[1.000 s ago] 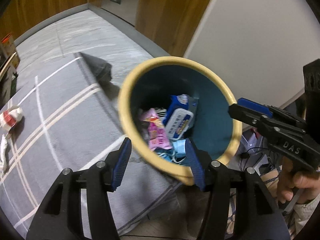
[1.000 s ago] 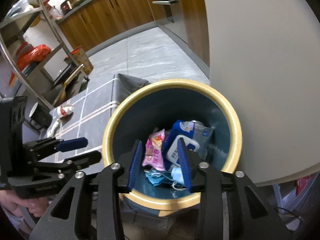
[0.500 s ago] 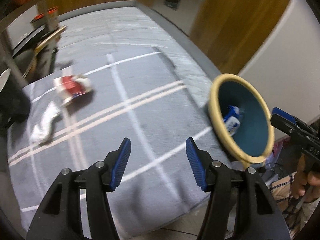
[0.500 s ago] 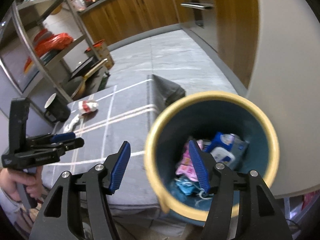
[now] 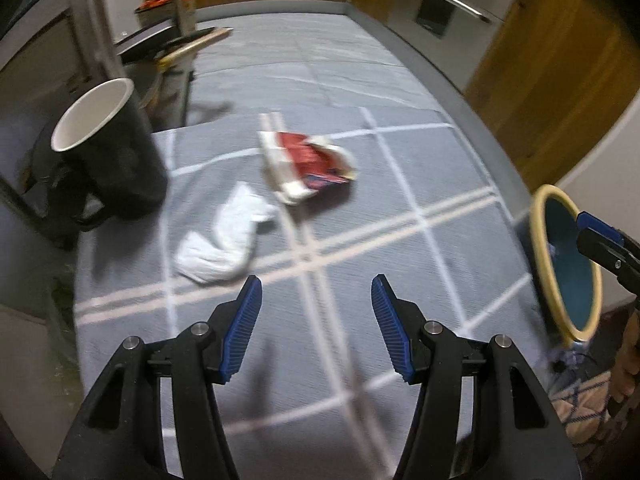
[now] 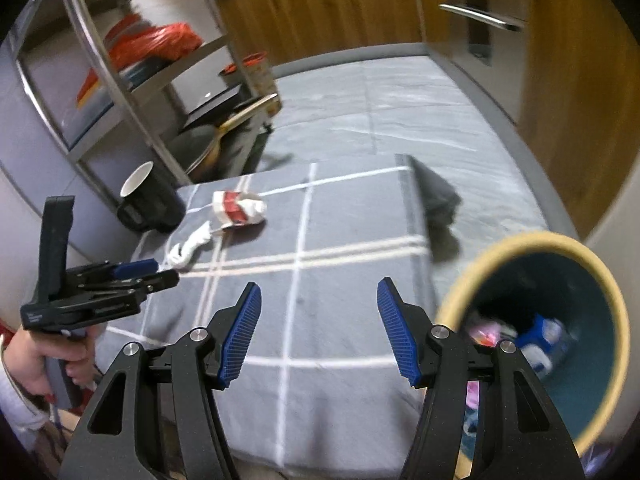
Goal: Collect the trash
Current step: 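Move both open tools back to the white tissue and paper cup, then grasp the white tissue with the left tool while the right grasps the red-and-white paper cup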
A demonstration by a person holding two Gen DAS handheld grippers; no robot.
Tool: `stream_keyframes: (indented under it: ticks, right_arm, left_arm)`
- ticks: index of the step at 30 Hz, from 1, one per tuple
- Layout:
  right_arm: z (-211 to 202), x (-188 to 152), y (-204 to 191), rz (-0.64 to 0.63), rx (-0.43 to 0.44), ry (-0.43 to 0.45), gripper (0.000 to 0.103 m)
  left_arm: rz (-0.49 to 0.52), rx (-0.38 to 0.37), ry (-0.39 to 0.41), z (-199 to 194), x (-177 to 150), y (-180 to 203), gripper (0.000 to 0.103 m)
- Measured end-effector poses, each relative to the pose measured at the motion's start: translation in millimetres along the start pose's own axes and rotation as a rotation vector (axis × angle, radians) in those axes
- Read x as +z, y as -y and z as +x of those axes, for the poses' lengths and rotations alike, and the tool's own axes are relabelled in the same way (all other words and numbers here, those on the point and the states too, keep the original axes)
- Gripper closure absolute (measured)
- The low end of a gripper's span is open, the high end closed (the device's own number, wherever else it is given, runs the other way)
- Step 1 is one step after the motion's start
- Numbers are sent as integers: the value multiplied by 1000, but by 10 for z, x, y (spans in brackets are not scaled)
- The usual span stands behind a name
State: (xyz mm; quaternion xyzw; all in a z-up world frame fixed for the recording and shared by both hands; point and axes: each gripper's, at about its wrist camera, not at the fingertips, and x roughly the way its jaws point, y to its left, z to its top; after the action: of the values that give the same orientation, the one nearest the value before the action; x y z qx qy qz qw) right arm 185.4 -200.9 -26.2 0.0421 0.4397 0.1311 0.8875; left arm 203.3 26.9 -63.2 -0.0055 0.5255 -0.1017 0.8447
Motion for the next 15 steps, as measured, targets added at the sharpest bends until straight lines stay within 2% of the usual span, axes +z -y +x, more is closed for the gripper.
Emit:
stream_keyframes:
  ticks: [6,15]
  right_arm:
    - [525,304,-388,-80,40,-25,41]
    - [1188,631,-691,-194,59,-58,45]
  left_arm:
    - [3,49,-9,137,99,-195,46]
    - [28,96,-66,477,134,-378,46]
